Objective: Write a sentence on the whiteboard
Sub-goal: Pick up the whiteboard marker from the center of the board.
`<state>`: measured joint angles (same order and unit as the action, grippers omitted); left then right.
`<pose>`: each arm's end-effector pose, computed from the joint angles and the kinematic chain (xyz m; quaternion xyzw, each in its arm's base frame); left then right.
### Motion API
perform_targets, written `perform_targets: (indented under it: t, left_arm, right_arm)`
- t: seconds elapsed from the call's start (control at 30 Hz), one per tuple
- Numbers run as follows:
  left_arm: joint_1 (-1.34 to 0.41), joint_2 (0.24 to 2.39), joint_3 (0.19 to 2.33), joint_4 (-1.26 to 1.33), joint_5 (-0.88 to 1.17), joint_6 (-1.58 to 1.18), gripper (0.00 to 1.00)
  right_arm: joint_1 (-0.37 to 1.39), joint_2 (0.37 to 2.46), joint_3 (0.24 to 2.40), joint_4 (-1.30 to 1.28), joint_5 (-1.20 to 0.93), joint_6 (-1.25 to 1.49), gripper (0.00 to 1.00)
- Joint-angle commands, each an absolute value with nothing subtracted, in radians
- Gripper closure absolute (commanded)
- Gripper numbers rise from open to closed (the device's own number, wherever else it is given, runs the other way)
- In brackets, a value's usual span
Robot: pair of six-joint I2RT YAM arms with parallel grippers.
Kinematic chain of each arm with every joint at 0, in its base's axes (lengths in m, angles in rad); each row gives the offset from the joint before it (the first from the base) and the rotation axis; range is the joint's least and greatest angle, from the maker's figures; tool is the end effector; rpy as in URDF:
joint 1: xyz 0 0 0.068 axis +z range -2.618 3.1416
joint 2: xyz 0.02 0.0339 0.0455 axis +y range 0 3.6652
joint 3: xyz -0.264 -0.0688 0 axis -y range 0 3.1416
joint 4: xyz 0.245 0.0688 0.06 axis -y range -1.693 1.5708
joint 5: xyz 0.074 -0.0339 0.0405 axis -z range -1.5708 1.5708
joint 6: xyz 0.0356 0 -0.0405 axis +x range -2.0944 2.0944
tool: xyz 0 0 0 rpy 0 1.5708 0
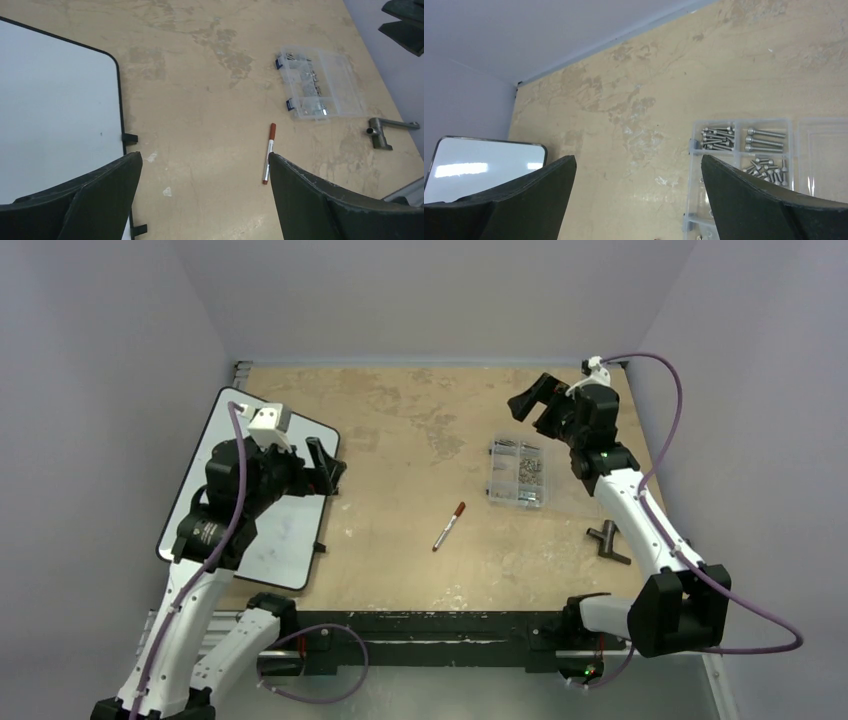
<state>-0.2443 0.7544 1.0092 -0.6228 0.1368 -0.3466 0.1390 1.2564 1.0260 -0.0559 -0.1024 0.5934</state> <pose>0.1459 -0.0414 0.3748 -0.0034 0.8235 -0.2183 0.5236 0.2922 0.0446 0.3361 0.1503 0.7861 0.2525 0.5439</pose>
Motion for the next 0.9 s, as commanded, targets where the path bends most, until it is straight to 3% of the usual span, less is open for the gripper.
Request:
perform_targets:
  t: [0.0, 0.33, 0.53, 0.87]
  left_arm:
    - [-0.292, 0.792, 0.998, -0.564, 0.227, -0.341, 0.04]
    - [-0.561, 1.073, 1.075, -0.500, 0.185, -0.344, 0.13]
    - [-0.699, 1.320, 1.185, -0.474, 0.126, -0.326, 0.26]
    - [-0.805, 1.689, 1.386, -0.455, 0.117, -0.285, 0.38]
  right_arm:
    - [0.141, 1.236, 1.020, -0.113, -0.129, 0.592, 0.01]
    - [0.141, 1.190, 1.010, -0.203, -0.096, 0.533, 0.01]
    - [0.141, 1.125, 0.976, -0.228, -0.086, 0.480, 0.01]
    - [0.140, 1.034, 0.937, -0.247, -0.071, 0.392, 0.01]
